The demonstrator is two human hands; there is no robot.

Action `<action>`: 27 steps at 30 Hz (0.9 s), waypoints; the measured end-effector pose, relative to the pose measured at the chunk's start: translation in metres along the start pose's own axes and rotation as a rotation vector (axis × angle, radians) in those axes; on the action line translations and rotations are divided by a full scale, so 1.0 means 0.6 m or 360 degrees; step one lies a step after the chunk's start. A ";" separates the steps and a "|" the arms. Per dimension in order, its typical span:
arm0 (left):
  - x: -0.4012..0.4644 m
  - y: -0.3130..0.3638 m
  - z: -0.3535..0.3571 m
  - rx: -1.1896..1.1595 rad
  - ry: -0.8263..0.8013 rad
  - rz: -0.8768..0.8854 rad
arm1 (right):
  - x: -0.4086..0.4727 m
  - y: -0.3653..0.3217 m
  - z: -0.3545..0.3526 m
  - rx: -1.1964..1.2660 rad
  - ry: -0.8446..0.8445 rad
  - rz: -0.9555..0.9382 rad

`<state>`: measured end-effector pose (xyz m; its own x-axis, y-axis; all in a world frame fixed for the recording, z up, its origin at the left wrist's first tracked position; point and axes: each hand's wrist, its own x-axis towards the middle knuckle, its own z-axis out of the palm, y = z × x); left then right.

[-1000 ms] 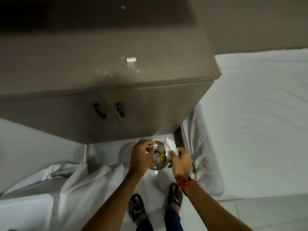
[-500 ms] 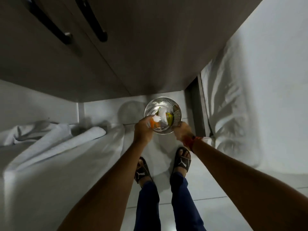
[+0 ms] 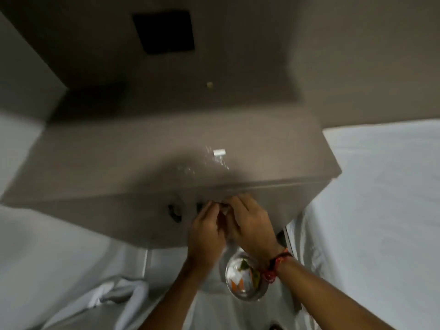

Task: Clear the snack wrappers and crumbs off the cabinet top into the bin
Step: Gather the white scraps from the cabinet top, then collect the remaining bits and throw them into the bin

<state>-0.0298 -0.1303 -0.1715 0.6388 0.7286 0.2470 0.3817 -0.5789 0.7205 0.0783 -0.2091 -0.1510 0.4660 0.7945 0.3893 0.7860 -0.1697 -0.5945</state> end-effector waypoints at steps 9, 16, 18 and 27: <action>0.347 0.110 -0.131 0.0029 0.0303 0.0071 | 0.257 0.011 -0.097 -0.0272 -0.0275 -0.0100; 0.570 0.044 -0.057 -0.0030 -0.0124 -0.0534 | 0.256 0.075 -0.049 -0.0355 -0.0324 -0.0152; 0.591 0.029 -0.033 0.0037 -0.0082 -0.0561 | 0.255 0.076 -0.045 -0.0355 -0.0347 -0.0180; 0.650 0.028 0.014 0.0781 0.0113 -0.0329 | 0.252 0.092 -0.040 -0.0327 -0.0310 -0.0206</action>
<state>0.2314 0.1412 -0.0682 0.4768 0.8587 0.1877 0.7729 -0.5113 0.3758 0.2019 -0.1122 -0.1082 0.2859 0.9107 0.2983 0.9086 -0.1586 -0.3865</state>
